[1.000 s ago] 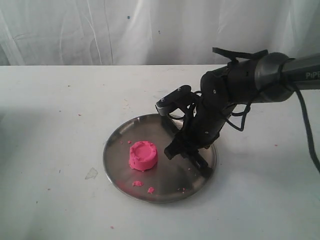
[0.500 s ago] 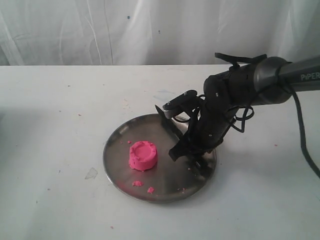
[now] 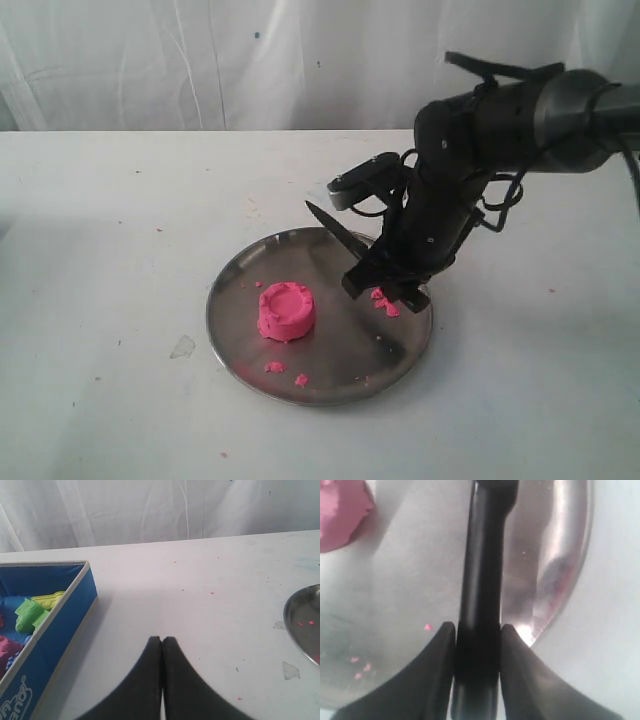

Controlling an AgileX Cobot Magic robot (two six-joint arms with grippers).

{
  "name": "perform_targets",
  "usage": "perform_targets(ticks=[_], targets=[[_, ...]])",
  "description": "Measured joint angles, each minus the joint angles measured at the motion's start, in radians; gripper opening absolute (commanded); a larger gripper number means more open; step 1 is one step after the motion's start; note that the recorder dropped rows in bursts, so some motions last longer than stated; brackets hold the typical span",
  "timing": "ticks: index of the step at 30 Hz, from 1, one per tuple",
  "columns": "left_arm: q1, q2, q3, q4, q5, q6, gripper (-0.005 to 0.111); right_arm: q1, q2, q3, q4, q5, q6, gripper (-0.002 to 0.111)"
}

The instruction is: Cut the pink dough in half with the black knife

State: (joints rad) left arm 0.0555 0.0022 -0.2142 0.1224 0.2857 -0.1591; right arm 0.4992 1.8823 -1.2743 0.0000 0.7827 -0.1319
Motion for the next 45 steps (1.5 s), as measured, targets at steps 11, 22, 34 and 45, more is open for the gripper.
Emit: perform_targets(ticks=[11,22,34,45], targets=[[0.0,0.0,0.0,0.0,0.002,0.0,0.0,0.0,-0.086,0.098,0.0,0.235,-0.003,0.007],[0.0,0.0,0.0,0.0,0.002,0.0,0.0,0.0,-0.086,0.196,0.007,0.06,-0.139,0.012],[0.0,0.0,0.0,0.0,0.002,0.0,0.0,0.0,-0.073,0.234,0.007,-0.001,-0.168,0.046],[0.0,0.0,0.0,0.0,0.002,0.0,0.0,0.068,-0.295,0.147,0.157,0.25,-0.129,0.046]])
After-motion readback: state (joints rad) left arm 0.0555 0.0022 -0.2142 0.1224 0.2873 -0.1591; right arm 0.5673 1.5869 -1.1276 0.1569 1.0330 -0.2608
